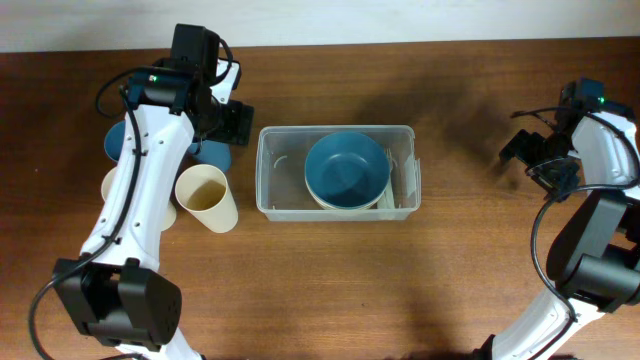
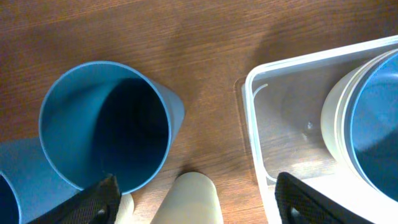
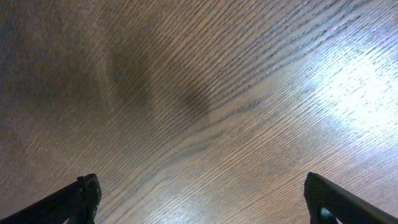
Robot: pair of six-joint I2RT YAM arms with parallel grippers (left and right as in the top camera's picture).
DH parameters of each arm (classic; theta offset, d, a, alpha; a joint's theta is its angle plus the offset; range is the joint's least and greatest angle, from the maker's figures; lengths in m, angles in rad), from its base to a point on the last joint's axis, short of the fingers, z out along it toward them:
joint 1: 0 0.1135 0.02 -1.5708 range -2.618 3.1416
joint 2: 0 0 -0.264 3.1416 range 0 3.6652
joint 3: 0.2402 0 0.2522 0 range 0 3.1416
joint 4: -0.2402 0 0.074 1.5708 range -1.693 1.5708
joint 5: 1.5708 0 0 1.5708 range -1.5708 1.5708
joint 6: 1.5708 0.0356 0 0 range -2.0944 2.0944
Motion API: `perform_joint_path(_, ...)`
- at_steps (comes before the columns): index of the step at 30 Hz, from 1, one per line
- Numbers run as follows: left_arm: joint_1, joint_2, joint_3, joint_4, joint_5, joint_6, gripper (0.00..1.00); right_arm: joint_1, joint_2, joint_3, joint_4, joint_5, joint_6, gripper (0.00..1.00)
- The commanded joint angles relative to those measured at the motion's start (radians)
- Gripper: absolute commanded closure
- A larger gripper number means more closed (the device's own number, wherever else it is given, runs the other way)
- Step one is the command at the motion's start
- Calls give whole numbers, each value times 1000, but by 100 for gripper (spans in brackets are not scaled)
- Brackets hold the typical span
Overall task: Pack container
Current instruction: 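Move the left gripper over the back-right blue cup and grasp its rim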
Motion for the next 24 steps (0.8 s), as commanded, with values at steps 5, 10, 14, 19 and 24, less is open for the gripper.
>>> perform_joint_path(5, 3, 63, 17, -11, -15, -2, 19, 3, 0, -3, 0, 9, 12, 1)
perform_joint_path(10, 7, 111, 17, -8, -19, -2, 20, 3, 0, -3, 0, 9, 12, 1)
perform_joint_path(14, 23, 151, 17, -9, -18, -3, 24, 3, 0, -3, 0, 9, 12, 1)
perform_joint_path(19, 42, 164, 17, -8, -18, -14, 33, 3, -1, -3, 0, 9, 12, 1)
perform_joint_path(24, 45, 164, 17, -2, -19, -20, 65, 3, 0, -3, 0, 9, 12, 1)
